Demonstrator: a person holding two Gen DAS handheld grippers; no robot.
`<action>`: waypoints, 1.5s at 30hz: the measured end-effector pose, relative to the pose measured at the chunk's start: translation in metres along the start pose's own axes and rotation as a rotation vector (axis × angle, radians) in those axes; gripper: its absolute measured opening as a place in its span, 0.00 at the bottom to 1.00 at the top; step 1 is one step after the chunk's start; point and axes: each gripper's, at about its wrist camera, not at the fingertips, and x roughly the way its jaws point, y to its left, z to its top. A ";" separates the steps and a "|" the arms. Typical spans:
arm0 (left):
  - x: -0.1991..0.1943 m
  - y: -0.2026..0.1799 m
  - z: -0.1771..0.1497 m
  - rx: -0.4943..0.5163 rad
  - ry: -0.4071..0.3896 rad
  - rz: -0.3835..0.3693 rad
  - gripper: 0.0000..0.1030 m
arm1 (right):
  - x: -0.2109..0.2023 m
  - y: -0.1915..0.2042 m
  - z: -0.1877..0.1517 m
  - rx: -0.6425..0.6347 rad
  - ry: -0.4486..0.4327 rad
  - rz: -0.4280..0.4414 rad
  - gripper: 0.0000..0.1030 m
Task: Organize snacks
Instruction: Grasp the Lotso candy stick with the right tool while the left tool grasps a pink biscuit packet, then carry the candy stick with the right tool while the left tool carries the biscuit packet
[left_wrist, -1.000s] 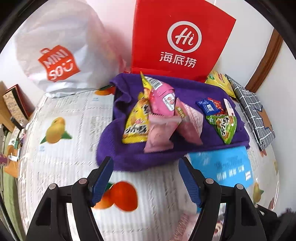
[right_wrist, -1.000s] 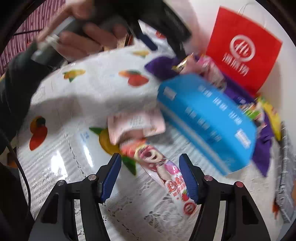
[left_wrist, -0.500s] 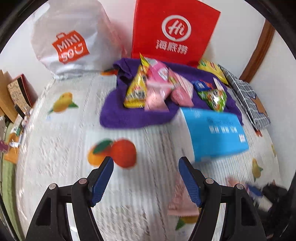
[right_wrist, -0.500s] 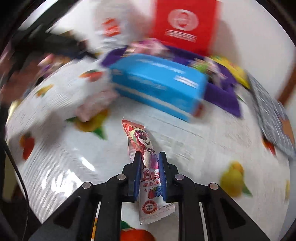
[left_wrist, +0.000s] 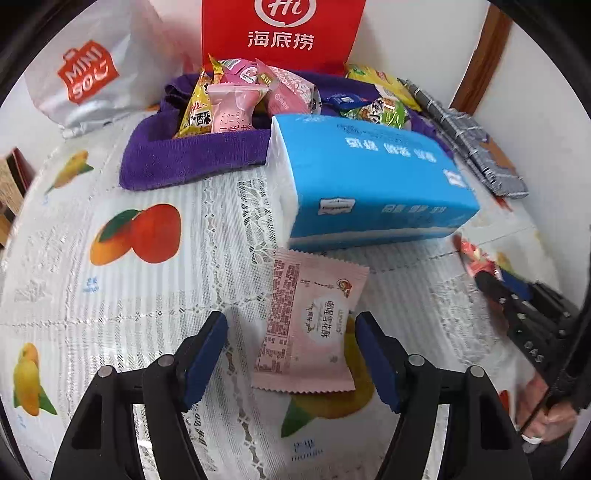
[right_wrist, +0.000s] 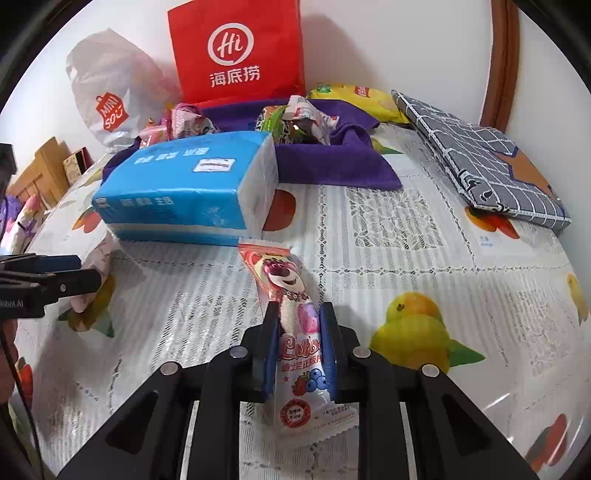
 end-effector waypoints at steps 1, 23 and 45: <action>0.000 -0.002 -0.001 0.007 -0.018 0.023 0.48 | 0.001 -0.001 0.000 0.004 0.001 0.005 0.22; 0.000 -0.006 -0.014 0.052 -0.166 0.074 0.39 | 0.004 0.007 0.002 -0.028 0.005 -0.022 0.27; -0.062 -0.004 0.005 0.024 -0.168 -0.005 0.33 | -0.060 0.017 0.039 -0.015 -0.083 0.042 0.19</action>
